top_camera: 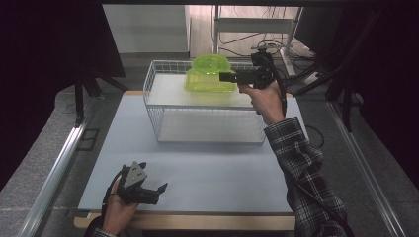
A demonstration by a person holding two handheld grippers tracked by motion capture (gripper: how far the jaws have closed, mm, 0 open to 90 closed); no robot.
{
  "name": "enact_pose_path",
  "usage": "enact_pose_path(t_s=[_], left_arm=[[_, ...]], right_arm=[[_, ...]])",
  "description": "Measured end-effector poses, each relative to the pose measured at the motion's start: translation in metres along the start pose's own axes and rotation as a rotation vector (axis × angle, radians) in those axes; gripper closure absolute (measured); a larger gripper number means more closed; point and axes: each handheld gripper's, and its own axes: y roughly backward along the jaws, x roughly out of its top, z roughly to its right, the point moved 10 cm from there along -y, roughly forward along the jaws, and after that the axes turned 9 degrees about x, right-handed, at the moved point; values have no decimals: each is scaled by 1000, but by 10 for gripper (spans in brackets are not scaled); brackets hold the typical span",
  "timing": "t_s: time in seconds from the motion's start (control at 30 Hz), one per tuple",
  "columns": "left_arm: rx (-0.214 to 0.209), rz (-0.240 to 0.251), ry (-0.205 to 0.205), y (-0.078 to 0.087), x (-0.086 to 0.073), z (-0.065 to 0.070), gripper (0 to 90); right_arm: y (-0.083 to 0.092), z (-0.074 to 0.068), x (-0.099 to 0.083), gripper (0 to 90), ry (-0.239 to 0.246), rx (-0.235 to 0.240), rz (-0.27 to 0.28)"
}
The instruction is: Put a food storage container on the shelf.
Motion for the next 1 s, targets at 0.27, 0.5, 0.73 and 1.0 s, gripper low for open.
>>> enact_pose_path(t_s=[0.27, 0.5, 0.73, 1.0], left_arm=[[-1, -2, -3, 0, 0, 0, 0], [-2, -2, -4, -1, 0, 1, 0], [-4, -4, -5, -1, -1, 1, 0], [-5, -6, -7, -1, -1, 2, 0]], right_arm=[[1, -1, -11, 135, 34, -12, -18], [2, -1, -23, 96, 77, -26, -30], [4, -3, -32, 67, 117, -34, -38], [5, -7, -45, 36, 161, -42, -55]])
